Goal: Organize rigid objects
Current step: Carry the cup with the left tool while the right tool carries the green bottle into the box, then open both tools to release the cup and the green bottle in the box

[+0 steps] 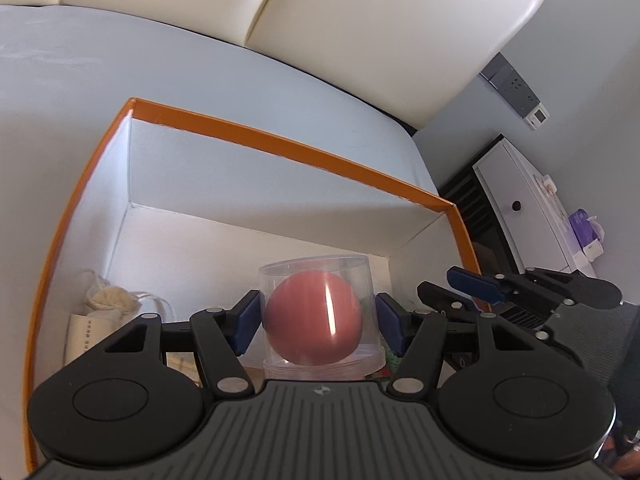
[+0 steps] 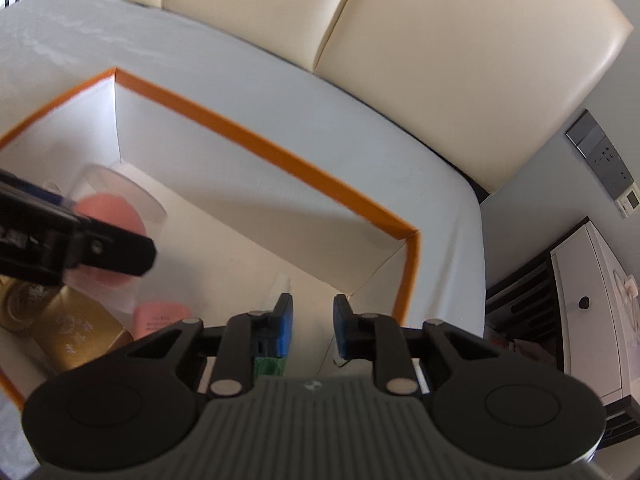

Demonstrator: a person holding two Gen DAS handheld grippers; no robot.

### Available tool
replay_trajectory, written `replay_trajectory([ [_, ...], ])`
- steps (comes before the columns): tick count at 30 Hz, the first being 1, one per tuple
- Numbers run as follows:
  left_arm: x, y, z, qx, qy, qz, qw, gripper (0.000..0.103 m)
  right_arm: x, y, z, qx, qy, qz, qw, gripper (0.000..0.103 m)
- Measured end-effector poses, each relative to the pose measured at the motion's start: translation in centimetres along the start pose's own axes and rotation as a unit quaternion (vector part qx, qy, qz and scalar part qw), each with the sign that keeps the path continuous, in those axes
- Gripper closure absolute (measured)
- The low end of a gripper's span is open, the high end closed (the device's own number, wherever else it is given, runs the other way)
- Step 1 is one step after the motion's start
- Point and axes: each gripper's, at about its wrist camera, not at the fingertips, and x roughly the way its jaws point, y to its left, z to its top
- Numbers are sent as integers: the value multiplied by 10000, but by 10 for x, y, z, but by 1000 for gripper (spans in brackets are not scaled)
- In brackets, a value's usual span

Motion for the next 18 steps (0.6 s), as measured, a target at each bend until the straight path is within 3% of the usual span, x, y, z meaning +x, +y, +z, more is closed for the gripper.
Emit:
replay_trajectory([
  [7,15,-12,2,137,109,162,9997,32,-22,-9,-14,287,-7,252,9993,72],
  [18,24,-15,-1,285,245,455,9983,32,-29,-7,-20,441,-46,291,9986,65],
])
